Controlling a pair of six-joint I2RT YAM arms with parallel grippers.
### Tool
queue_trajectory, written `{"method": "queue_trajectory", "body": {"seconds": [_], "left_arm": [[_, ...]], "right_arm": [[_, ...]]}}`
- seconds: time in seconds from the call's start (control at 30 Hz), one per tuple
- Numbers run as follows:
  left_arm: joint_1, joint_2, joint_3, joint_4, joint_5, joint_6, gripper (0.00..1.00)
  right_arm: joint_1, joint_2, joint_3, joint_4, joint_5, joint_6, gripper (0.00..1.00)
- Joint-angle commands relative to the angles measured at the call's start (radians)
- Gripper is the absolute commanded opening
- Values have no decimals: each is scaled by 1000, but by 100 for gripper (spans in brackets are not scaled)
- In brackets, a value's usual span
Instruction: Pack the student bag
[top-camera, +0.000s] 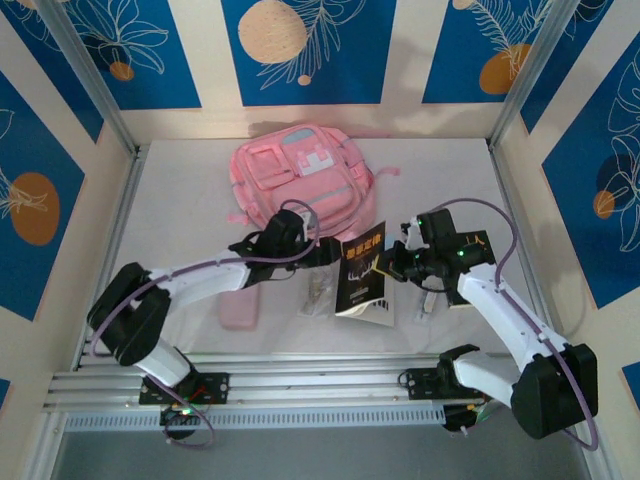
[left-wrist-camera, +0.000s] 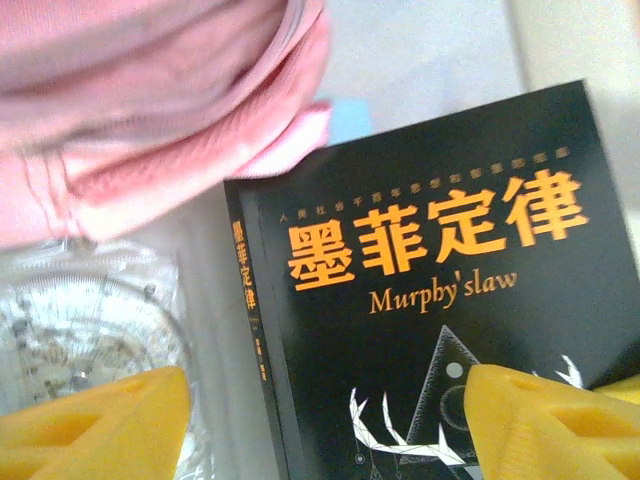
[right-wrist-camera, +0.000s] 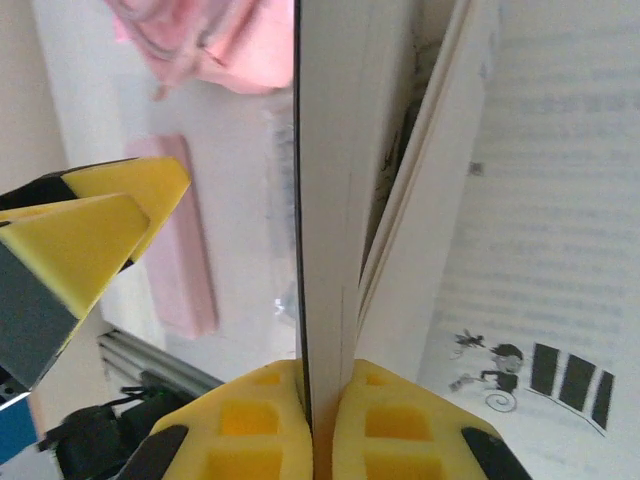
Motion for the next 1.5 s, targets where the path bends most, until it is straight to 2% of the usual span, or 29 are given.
{"method": "queue_trajectory", "body": {"seconds": [0.0,0.23,0.47,0.53,0.67,0.9,1.07,1.13,1.23,1.3,1.4,1.47], "left_arm": [[32,-35,-57,108,52,-40,74],[56,-48,-117,246,93,-151,77],[56,-7,-154,410,159,-278,79],[55,-4,-158,426,175,-298,80],[55,-26,-170,391,159,-291,80],[55,-28,-178,491,179,-328,79],[55,-7,-198,592,197,-378,74],[56,-4,-206,622,198,-389,68],[55,-6,-208,620,192,-378,42],[56,-12,-204,604,185,-363,31],[56,-17,-191,566,170,-341,16],[57,-18,-181,548,152,-329,11]], "right_arm": [[-25,-15,93,33,-121,-3,0],[-40,-50,158,44,-214,39,0],[-46,-82,137,94,-277,96,0],[-49,-102,129,120,-312,126,0],[-54,-128,132,108,-287,121,0],[-77,-41,39,348,-366,163,0],[-82,24,29,416,-396,143,0],[-90,41,22,421,-399,136,0],[-108,71,12,398,-387,117,0],[-116,90,11,376,-363,103,0],[-118,120,11,368,-340,97,0],[-112,134,17,359,-316,106,0]]}}
